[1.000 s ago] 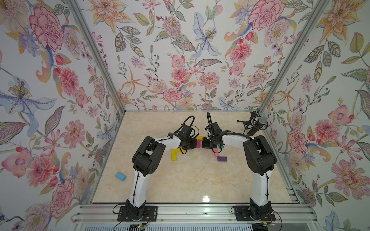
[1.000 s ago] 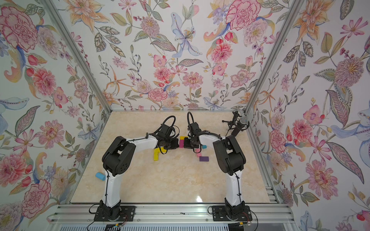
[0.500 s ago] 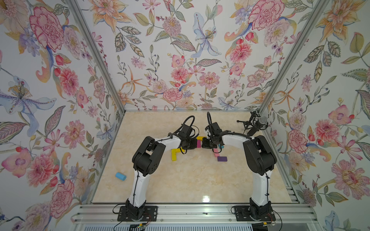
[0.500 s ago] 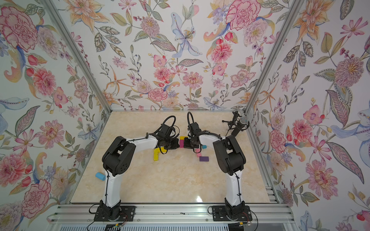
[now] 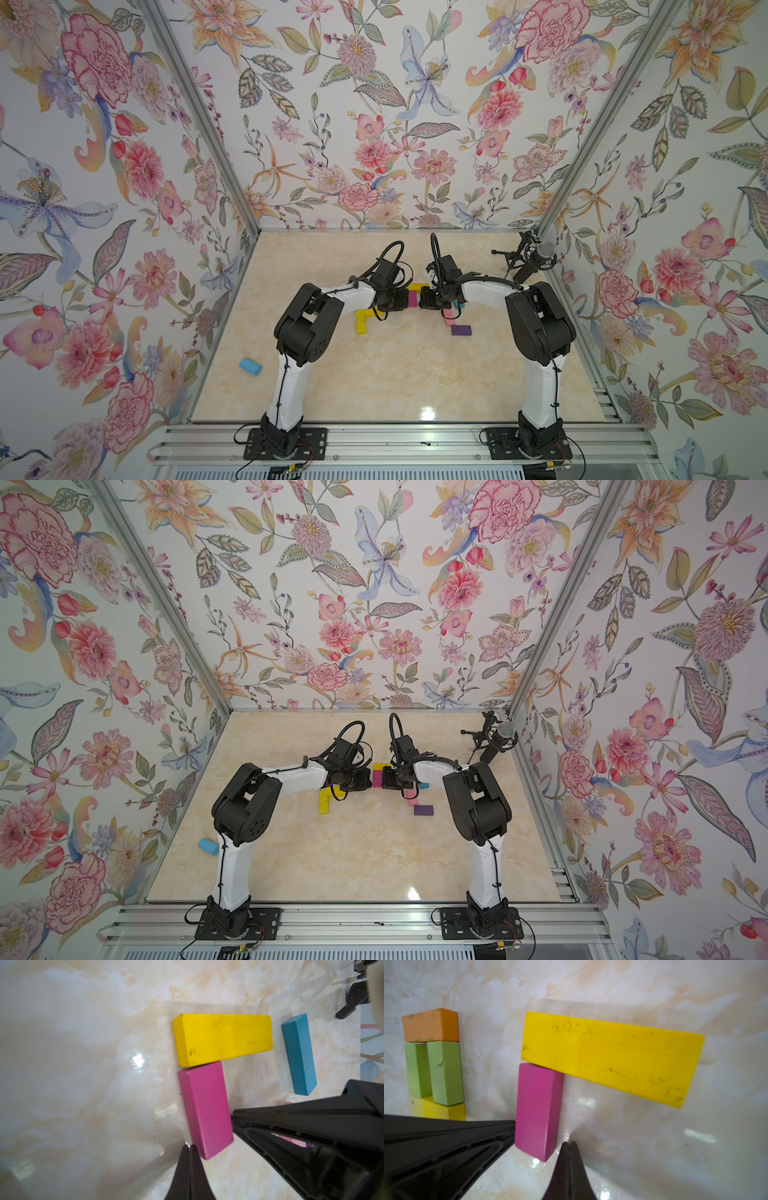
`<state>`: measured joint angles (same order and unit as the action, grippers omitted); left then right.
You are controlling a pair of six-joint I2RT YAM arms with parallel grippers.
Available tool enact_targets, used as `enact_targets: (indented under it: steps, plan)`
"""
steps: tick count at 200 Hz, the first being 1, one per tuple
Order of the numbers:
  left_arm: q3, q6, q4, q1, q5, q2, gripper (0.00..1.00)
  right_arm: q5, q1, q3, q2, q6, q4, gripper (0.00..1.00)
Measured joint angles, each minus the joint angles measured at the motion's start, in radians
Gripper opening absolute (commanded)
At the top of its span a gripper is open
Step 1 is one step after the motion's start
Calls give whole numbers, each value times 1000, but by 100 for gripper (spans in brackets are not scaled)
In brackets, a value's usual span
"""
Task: Assemble the letter p with building blocks
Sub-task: Assemble the building block at the center of the board, then adjust the building block at the center of the board.
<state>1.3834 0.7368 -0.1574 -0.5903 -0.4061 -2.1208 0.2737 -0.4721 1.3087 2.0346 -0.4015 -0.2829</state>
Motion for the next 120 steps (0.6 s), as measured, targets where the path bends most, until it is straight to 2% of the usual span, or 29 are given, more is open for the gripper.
enact_targets:
  steps: [23,51,56,60,67,77,81,101,120]
  plan:
    - [-5,-1,1,0,5,4,0,-3,-3,-1,-2,0,0,0]
    - [-39,-14,-35,0,68,69,0,-28,1,-42,-51,1,-28,0]
    - [-43,-17,-42,-1,76,89,0,-36,4,-51,-69,1,-40,6]
    - [-45,-20,-47,-1,82,108,4,-42,8,-57,-85,1,-52,11]
    - [-46,-25,-52,-3,90,139,19,-53,15,-66,-116,1,-67,20]
    - [-46,-32,-50,-10,98,186,45,-72,31,-71,-166,11,-89,45]
    - [-45,-37,-48,-13,97,206,52,-78,39,-72,-189,9,-97,52]
    - [-37,-42,-35,-32,90,270,72,-108,72,-70,-289,32,-133,67]
    - [-32,-34,-13,-39,68,277,73,-138,84,-67,-325,56,-172,70]
